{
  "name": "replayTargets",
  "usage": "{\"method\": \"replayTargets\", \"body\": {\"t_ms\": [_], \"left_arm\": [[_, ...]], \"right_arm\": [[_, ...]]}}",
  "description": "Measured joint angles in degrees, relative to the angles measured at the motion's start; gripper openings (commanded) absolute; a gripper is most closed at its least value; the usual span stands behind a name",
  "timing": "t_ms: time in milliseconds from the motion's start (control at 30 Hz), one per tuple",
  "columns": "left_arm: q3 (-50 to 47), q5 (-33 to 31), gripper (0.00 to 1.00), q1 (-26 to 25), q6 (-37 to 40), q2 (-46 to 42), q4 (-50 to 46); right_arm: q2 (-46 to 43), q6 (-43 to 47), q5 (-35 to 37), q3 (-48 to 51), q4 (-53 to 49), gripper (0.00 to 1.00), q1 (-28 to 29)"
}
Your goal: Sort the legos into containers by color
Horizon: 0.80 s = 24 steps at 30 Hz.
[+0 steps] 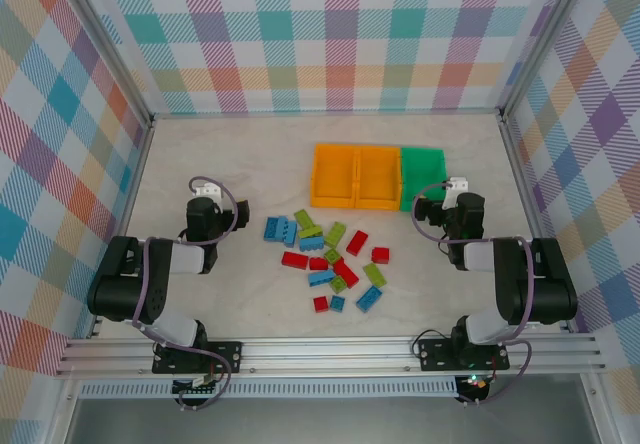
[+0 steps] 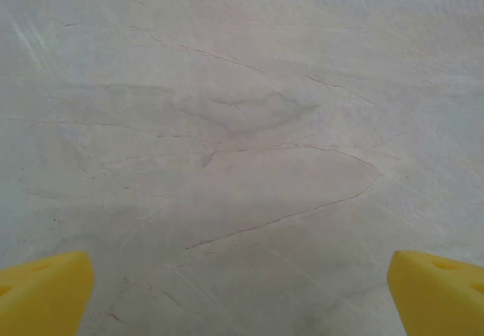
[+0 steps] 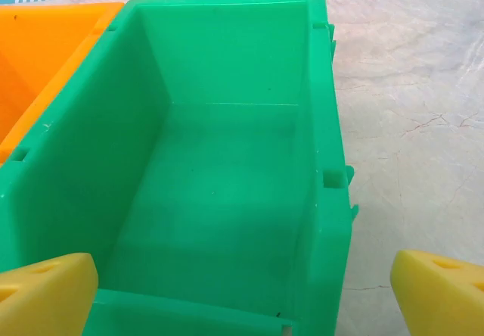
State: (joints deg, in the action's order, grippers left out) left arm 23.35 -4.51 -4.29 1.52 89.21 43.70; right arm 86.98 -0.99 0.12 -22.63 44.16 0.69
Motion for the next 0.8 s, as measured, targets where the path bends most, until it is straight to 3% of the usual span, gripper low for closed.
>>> {"method": "replayTargets", "body": {"t_ms": [800], "left_arm": [[0.07,0.0,1.0,0.0,0.0,0.0,0.0]], "right_arm": [[-0.92,0.17,-0.74,-0.33,-1.51,1.0,0.0]]}}
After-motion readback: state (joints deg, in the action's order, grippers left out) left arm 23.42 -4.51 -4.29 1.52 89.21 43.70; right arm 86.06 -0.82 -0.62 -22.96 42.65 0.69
